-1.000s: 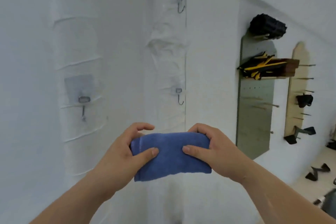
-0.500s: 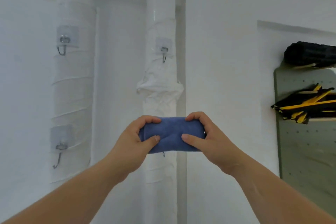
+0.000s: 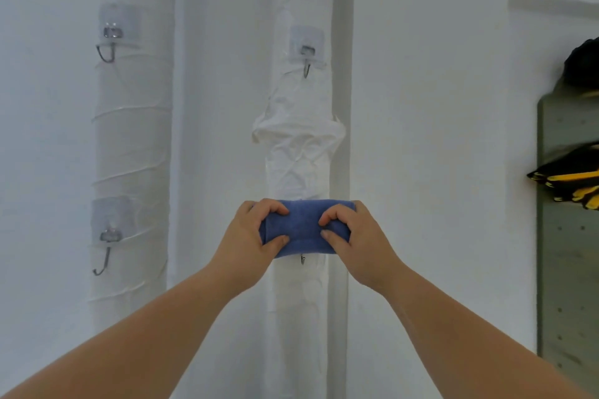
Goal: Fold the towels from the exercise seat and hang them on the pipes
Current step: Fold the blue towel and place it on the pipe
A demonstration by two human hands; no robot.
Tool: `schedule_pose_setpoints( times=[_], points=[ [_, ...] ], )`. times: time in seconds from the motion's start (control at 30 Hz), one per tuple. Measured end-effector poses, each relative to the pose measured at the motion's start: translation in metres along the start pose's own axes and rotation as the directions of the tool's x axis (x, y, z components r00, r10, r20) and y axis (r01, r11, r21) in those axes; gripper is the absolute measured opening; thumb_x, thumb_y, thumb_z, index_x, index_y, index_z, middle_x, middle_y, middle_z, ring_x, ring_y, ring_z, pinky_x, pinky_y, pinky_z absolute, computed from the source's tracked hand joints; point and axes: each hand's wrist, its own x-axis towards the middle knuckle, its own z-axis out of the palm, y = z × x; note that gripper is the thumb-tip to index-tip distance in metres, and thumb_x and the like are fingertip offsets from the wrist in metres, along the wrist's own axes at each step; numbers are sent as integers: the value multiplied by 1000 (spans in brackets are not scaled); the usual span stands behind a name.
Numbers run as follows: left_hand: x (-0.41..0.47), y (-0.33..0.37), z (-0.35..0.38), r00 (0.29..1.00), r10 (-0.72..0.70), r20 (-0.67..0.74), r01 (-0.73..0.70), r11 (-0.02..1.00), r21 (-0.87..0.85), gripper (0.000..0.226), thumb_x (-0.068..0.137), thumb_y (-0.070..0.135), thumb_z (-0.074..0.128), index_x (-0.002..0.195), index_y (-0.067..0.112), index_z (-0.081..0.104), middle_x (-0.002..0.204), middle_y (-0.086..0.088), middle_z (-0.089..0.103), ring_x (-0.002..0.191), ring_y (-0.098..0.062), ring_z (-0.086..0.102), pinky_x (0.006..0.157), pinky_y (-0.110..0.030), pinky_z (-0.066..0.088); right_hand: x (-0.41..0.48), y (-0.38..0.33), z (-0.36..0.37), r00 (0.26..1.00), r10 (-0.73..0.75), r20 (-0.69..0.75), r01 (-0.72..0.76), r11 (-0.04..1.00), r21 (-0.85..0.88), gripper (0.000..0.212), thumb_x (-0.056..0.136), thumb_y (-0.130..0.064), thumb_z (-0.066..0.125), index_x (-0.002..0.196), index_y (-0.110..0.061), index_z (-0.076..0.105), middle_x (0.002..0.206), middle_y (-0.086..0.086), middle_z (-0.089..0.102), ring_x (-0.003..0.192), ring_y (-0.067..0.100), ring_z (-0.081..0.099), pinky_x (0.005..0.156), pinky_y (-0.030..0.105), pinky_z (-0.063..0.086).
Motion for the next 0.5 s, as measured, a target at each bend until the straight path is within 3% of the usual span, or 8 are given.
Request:
schedule_pose_setpoints(
  times=[0.33, 0.5],
  points=[
    [-4, -28, 15, 998, -57, -31, 55, 997, -61, 53, 79, 6, 79, 104, 46, 56, 117, 17, 57, 107, 10, 53, 86, -2, 39, -2, 22, 16, 998, -54, -35, 54, 999, 1, 20, 91, -11, 67, 99, -29, 61, 112, -8, 49, 101, -6, 52, 85, 4, 39],
    [-14, -32, 17, 994, -109, -1, 108, 988, -109, 50, 79, 6, 79, 103, 45, 58, 117, 15, 59, 105, 5, 56, 86, -14, 44, -15, 23, 22, 1000, -11, -5, 11, 999, 34, 23, 90, -11, 69, 97, -30, 60, 112, -8, 51, 101, -6, 52, 87, 5, 39]
  ],
)
